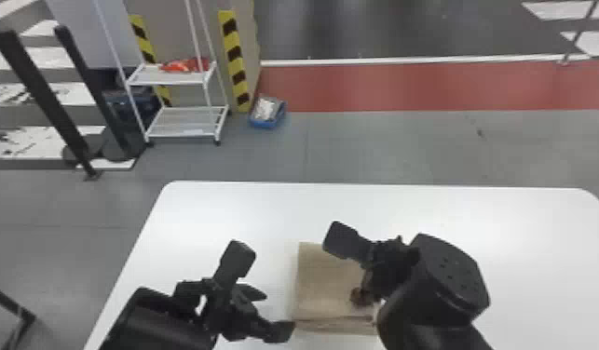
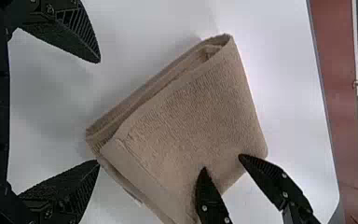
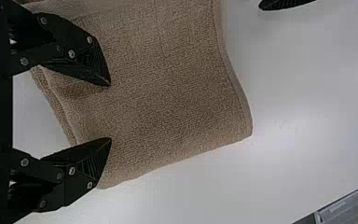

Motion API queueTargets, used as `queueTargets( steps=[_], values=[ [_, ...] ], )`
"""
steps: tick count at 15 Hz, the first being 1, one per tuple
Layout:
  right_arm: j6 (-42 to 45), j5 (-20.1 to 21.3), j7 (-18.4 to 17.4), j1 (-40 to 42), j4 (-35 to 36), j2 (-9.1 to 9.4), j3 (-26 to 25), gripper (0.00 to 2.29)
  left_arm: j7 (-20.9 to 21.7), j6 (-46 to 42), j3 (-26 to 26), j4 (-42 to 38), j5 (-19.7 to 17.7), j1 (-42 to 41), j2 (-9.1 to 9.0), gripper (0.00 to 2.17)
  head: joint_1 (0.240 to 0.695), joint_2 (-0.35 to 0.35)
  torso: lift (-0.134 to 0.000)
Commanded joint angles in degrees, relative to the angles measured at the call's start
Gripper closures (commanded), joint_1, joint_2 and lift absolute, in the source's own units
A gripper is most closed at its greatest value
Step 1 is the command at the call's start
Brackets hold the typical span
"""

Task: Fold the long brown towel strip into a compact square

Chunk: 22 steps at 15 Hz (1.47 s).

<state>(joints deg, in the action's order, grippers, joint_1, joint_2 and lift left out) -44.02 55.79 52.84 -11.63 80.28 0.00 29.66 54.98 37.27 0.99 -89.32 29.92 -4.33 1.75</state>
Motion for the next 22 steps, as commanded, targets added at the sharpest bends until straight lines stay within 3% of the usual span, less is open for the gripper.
queueTargets(
  steps=[1,6,11,14,15,18,20,22],
  values=[
    [0.1,-0.8,0.6,0.8,2.7,0.05,-0.7,0.55,0.2,0.0,-3.6,-0.2,-0.3,0.2,0.01,0.12,0.695,0.110,0.000],
    [0.3,-1.7,1.9,2.1,5.9,0.00,0.6,0.55,1.2,-1.1,-10.5,-1.8,-2.9,0.5,-0.08,0.12,0.695,0.195,0.000],
    [1.7,-0.5,3.0,2.7,2.4,-0.62,2.0,0.55,-0.1,-1.4,-13.2,-1.8,-5.7,0.8,-0.25,0.12,0.695,0.246,0.000],
    [1.3,-2.5,1.3,4.0,7.0,-0.62,-1.4,0.55,-1.8,-1.4,-14.1,-1.8,-7.4,0.7,-0.52,0.12,0.695,0.247,0.000],
    [1.0,-4.4,1.3,4.7,10.3,-0.62,-3.4,0.55,-2.9,-1.4,-14.9,-2.1,-9.1,0.5,-0.69,0.12,0.695,0.245,0.000],
    [0.5,-12.0,-3.6,9.3,20.0,-0.62,-11.9,0.54,-10.5,-6.5,-18.4,-3.2,-22.6,-2.5,-0.69,0.12,0.695,0.243,0.000],
    [2.4,-22.7,-12.6,13.9,21.6,-0.53,-19.4,0.45,-16.0,-18.1,-19.4,-3.2,-30.2,-6.2,-0.78,0.12,0.695,0.222,0.000],
    [9.6,-33.7,-19.3,20.2,24.5,-0.26,-25.6,0.41,-24.0,-26.2,-18.9,-3.1,-36.0,-9.6,-1.22,0.12,0.695,0.195,0.000]
  ],
)
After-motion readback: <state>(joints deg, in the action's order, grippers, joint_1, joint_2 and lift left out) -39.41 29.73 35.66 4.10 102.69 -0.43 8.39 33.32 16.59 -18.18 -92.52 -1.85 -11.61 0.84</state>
